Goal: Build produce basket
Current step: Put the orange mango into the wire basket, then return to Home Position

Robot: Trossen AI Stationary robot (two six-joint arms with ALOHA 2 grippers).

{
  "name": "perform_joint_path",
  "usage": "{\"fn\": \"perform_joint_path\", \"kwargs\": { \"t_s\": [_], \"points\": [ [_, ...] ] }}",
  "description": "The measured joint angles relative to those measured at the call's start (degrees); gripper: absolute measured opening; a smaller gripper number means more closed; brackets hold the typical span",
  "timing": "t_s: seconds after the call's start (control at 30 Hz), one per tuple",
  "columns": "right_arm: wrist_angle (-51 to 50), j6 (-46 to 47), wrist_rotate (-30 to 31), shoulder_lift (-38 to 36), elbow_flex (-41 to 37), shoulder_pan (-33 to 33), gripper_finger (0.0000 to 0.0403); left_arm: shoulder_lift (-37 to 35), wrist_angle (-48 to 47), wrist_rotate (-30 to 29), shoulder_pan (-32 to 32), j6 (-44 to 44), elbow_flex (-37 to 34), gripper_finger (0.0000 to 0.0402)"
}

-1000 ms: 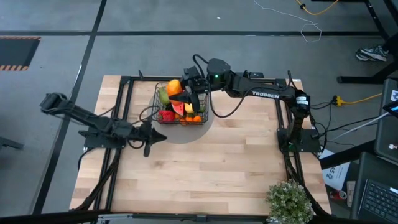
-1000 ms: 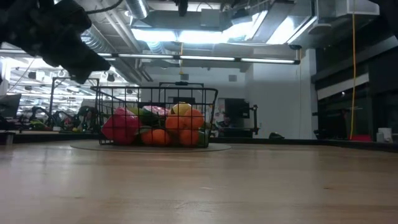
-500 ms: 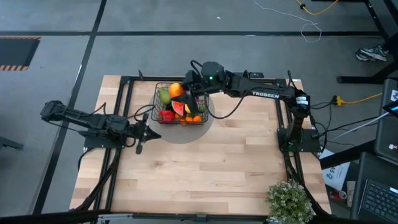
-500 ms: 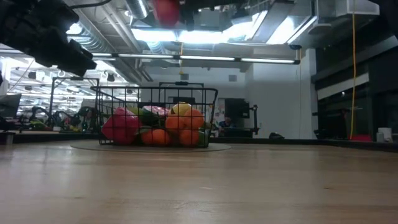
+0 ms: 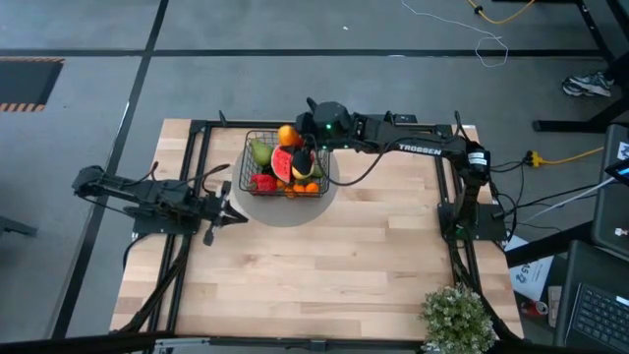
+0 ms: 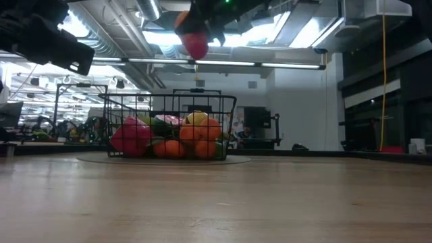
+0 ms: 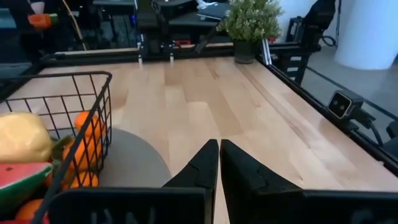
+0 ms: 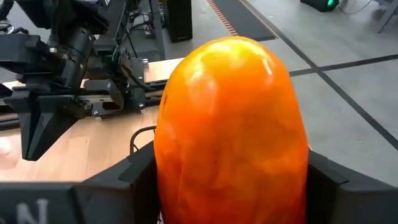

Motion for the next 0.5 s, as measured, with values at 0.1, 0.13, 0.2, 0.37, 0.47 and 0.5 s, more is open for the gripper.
{"fn": "perform_joint_path", "kwargs": {
  "t_s": [0.1, 0.13, 0.2, 0.37, 0.47, 0.5],
  "points": [
    [0.0, 0.0, 0.6, 0.0, 0.0, -0.1, 0.0267, -0.7, -1.0, 0.0, 0.0, -0.2, 0.0, 0.0014],
    [0.0, 0.1, 0.9, 0.0, 0.0, -0.2, 0.0272, -0.8, -1.2, 0.0, 0.0, -0.4, 0.0, 0.0014],
    [-0.2, 0.1, 1.3, 0.0, 0.0, -0.4, 0.0284, -0.9, -1.4, 0.0, 0.0, -0.5, 0.0, 0.0014],
    [-2.2, 3.8, 0.5, 0.0, 0.0, -1.4, 0.0299, -0.9, -1.6, 0.0, 0.0, -0.5, 0.0, 0.0014],
    [-3.0, 5.4, 0.5, 0.0, 0.0, -2.0, 0.0300, -0.9, -2.2, 0.7, 0.0, -0.5, 0.0, 0.0014],
    [-3.6, 6.4, 0.5, 0.0, 0.0, -2.2, 0.0300, -0.9, -2.6, 1.6, 0.0, -0.5, 0.0, 0.0014]
  ]
}}
